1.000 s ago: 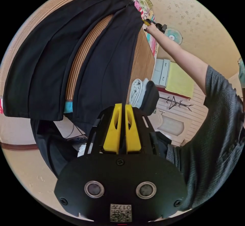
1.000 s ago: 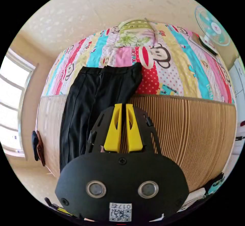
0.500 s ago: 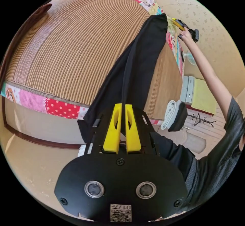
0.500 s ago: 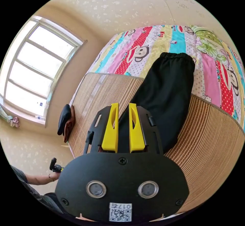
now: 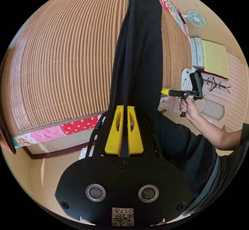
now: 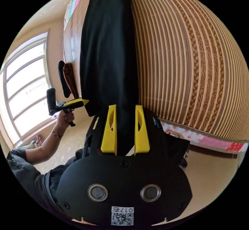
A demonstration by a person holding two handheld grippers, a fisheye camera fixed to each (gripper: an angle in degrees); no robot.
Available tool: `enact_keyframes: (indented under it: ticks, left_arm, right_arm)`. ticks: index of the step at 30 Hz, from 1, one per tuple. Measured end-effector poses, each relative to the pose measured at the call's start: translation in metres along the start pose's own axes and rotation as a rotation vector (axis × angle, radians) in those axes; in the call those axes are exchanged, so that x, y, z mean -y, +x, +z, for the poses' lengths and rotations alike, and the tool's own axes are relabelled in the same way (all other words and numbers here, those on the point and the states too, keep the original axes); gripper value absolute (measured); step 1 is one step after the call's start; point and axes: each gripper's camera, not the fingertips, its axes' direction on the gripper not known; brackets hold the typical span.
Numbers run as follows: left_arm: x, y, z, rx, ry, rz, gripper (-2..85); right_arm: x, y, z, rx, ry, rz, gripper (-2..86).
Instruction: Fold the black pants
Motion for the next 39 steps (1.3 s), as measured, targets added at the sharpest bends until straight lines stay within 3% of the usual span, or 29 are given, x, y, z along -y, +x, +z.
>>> enact_keyframes:
  ticks: [4,7,9,11,16,20,23,27,29,32,39]
  left_arm:
    - [0.012,0.002,-0.003,0.040,-0.071,0.033,0.5]
    - [0.010,0.008,-0.016,-0.052,-0.097,0.094,0.4]
    - [-0.005,0.005,-0.032,-0.340,-0.021,0.138,0.1]
    - [-0.021,-0.006,-0.034,-0.473,0.052,0.099,0.0]
    - [-0.044,-0.020,-0.003,-0.356,0.084,-0.058,0.5]
    - [-0.037,-0.009,-0.008,-0.213,0.084,-0.159,4.0]
    - [-0.025,0.011,-0.038,-0.152,0.207,-0.106,6.9]
    - [0.027,0.034,-0.027,-0.068,0.148,-0.036,11.2]
    - [0.045,0.052,-0.008,-0.013,0.076,0.050,10.4]
    - [0.037,0.083,0.007,0.154,0.048,0.155,4.6]
    - [-0.034,0.091,0.033,0.055,-0.069,0.043,4.7]
  right_arm:
    - [0.007,-0.009,-0.007,-0.068,0.026,0.040,4.5]
    - [0.000,-0.032,-0.037,-0.086,0.080,-0.061,2.6]
    - [-0.007,-0.041,-0.049,-0.145,0.113,-0.091,2.2]
    - [-0.007,-0.030,-0.045,-0.187,0.103,-0.063,2.0]
    - [0.007,0.009,-0.009,-0.121,0.047,0.012,2.9]
    - [0.009,0.017,-0.025,-0.040,0.172,0.046,7.5]
    - [0.028,0.027,-0.035,0.018,0.223,0.034,9.8]
    - [0.067,0.038,-0.021,0.004,0.137,0.000,9.4]
    - [0.084,0.040,-0.005,-0.028,0.026,-0.042,6.7]
    - [0.081,0.041,-0.001,-0.087,0.006,-0.073,4.5]
    - [0.035,0.090,0.021,-0.017,-0.116,-0.009,5.4]
